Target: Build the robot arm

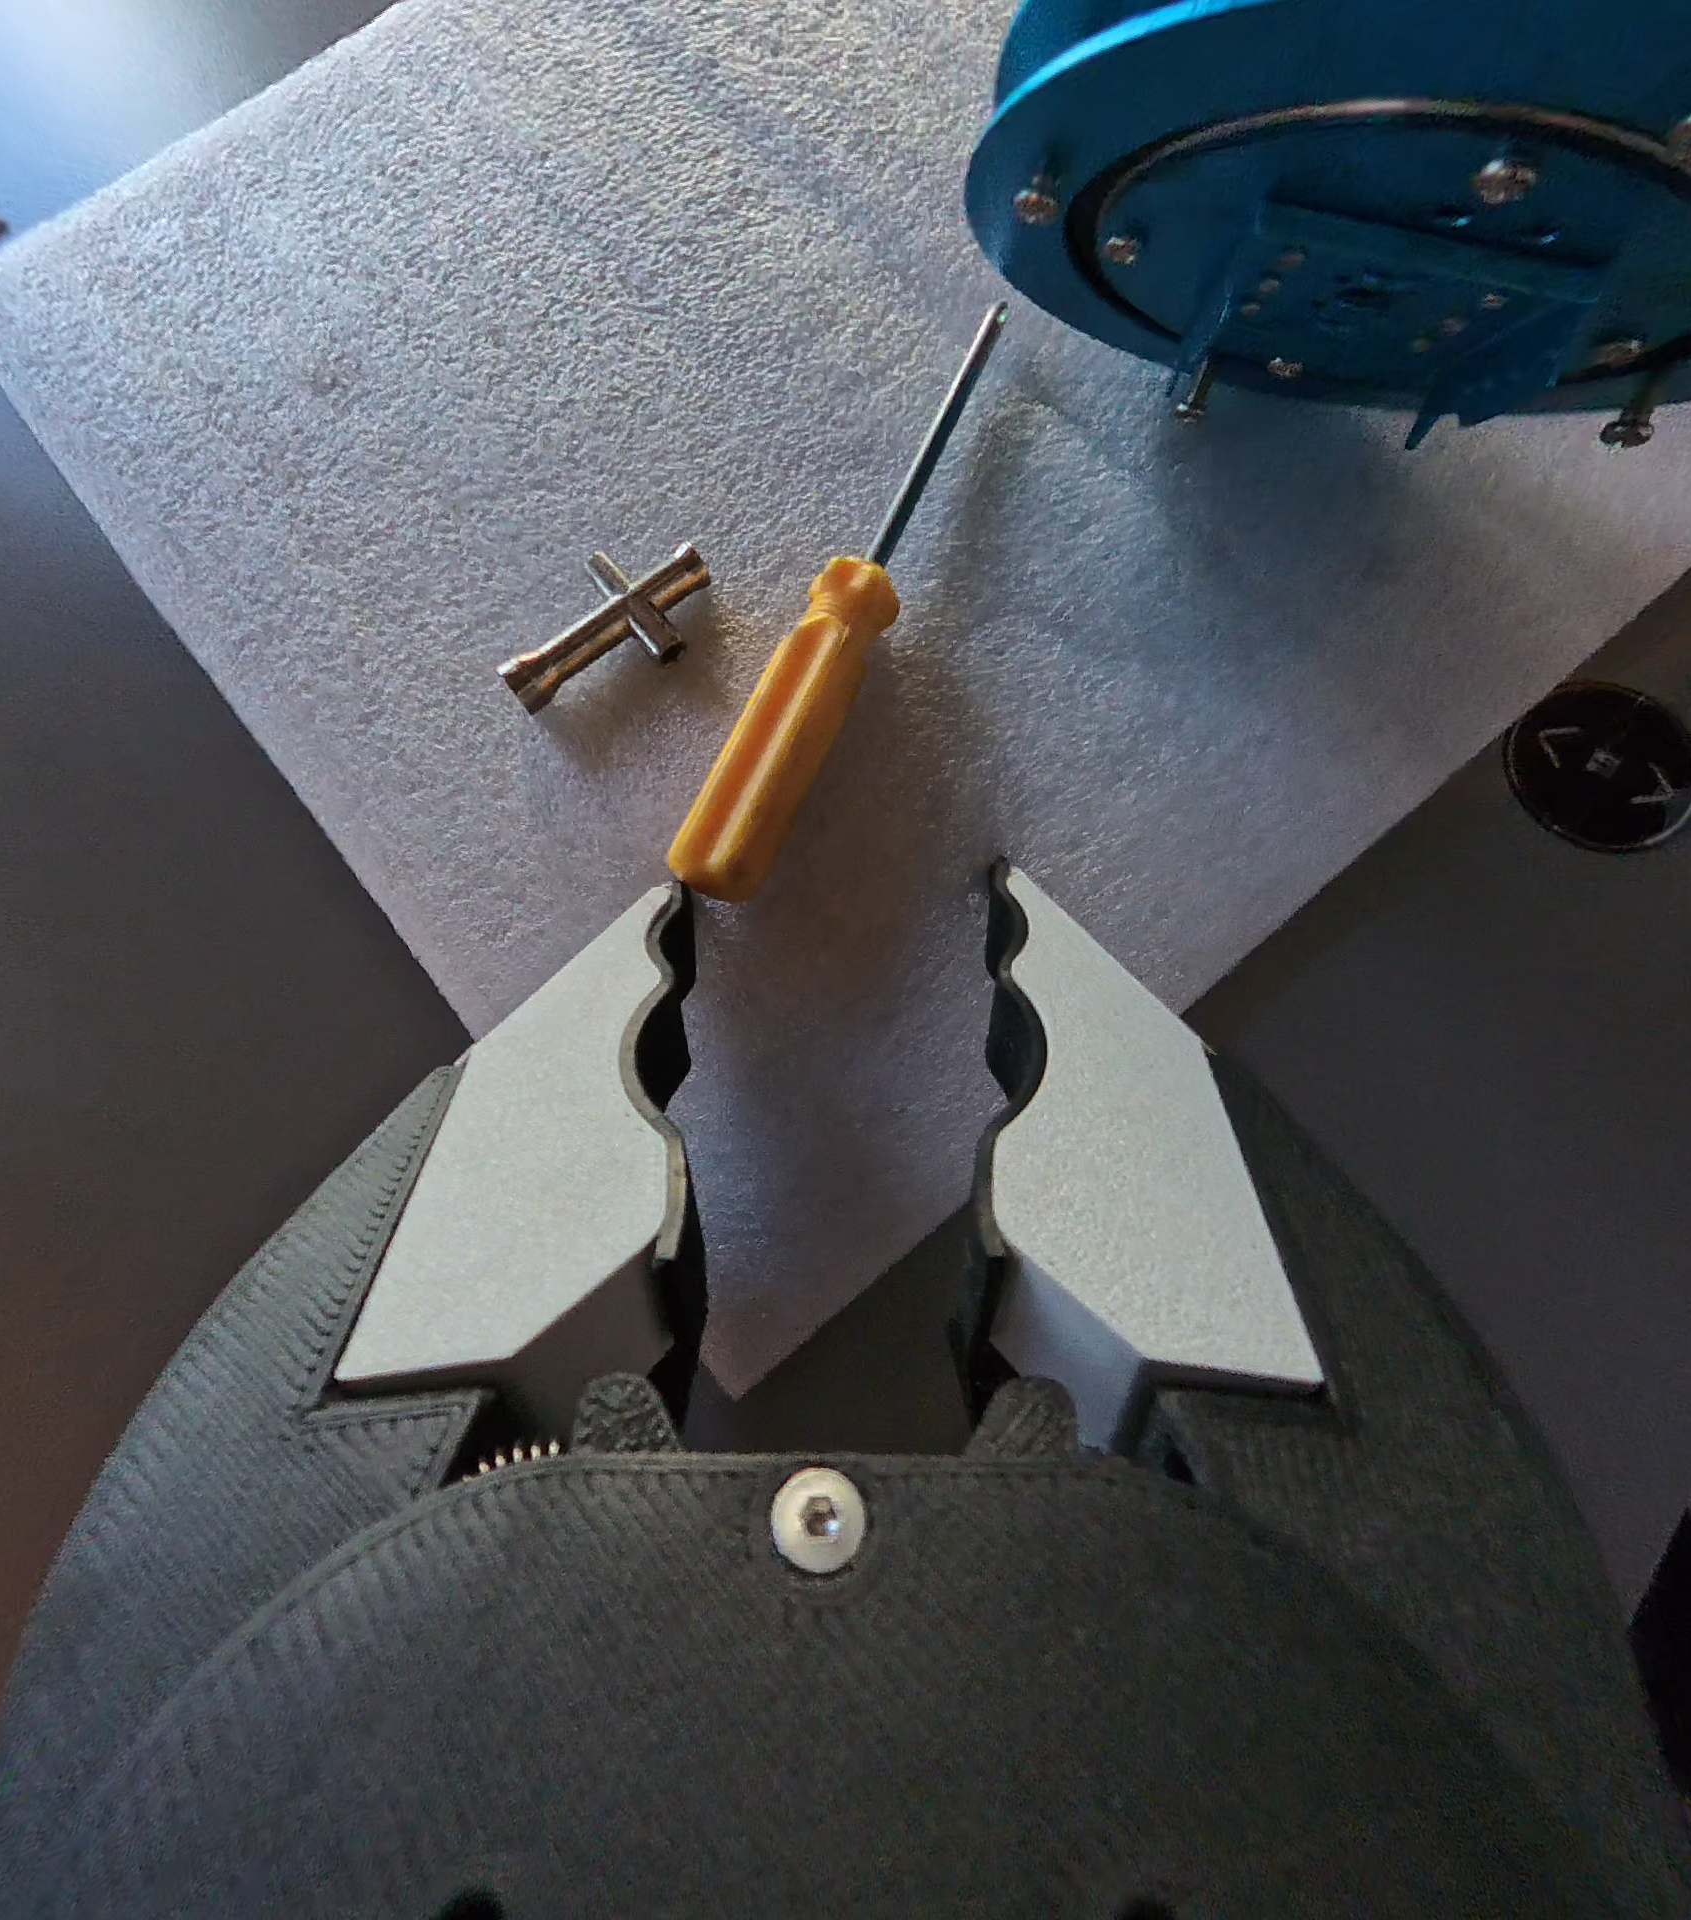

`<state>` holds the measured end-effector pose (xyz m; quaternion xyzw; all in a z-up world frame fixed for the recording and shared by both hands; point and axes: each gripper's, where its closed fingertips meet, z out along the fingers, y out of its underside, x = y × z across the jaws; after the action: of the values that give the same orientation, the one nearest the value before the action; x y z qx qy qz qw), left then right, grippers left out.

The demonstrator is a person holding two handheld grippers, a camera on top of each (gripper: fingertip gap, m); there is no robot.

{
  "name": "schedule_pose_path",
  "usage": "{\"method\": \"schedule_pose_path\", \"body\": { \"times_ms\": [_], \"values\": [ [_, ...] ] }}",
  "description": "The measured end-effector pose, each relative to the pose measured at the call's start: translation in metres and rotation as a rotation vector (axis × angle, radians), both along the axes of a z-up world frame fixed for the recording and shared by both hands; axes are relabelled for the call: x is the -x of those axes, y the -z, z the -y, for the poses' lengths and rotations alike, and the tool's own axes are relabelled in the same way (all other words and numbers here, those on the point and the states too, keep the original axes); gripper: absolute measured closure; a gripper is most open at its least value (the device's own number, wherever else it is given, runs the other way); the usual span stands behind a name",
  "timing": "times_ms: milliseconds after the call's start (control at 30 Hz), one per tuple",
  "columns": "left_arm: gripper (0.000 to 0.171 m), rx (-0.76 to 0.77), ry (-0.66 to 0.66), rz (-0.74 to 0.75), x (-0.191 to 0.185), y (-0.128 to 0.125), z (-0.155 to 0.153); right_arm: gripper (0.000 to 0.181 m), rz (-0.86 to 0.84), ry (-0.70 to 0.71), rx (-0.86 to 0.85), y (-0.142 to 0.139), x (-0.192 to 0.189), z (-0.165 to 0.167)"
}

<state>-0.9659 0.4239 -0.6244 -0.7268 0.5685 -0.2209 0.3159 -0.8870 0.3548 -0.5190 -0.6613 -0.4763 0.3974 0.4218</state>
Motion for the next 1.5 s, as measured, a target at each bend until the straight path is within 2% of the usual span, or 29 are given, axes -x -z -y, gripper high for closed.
{"method": "schedule_pose_path", "body": {
  "times_ms": [200,367,433,567,667,733,800,967,1033,1333,1500],
  "values": [
    [0.115,0.032,0.015,-0.029,0.001,-0.001,0.001,0.177,0.009,-0.052,-0.007,0.005,0.011,0.007],
    [0.117,0.079,0.002,0.011,0.004,-0.009,0.003,0.177,-0.020,-0.045,-0.004,0.002,0.007,0.001],
    [0.118,0.038,-0.024,0.061,0.004,-0.025,0.002,0.177,-0.040,-0.043,0.001,0.000,0.003,-0.002],
    [0.129,-0.038,-0.051,0.255,-0.010,-0.079,0.016,0.177,-0.080,-0.037,0.017,-0.004,-0.004,-0.007],
    [0.132,0.055,0.007,0.368,-0.040,-0.097,0.045,0.177,-0.107,-0.026,0.015,-0.006,-0.011,-0.011],
    [0.131,0.062,0.029,0.395,-0.057,-0.098,0.050,0.177,-0.127,-0.023,0.020,-0.008,-0.016,-0.012],
    [0.137,0.028,0.048,0.414,-0.070,-0.099,0.047,0.177,-0.152,-0.028,0.039,-0.009,-0.021,-0.014],
    [0.141,0.076,0.189,0.407,-0.095,-0.095,0.057,0.177,-0.229,-0.111,0.159,-0.009,-0.032,-0.014],
    [0.142,0.052,0.221,0.422,-0.101,-0.099,0.056,0.177,-0.257,-0.125,0.189,-0.011,-0.038,-0.017],
    [0.150,-0.005,0.365,0.353,-0.126,-0.102,0.047,0.177,-0.278,-0.071,0.149,-0.010,-0.054,-0.022],
    [0.143,0.035,0.400,0.357,-0.123,-0.100,0.044,0.177,-0.308,-0.035,0.139,-0.010,-0.057,-0.022]
  ]
}}
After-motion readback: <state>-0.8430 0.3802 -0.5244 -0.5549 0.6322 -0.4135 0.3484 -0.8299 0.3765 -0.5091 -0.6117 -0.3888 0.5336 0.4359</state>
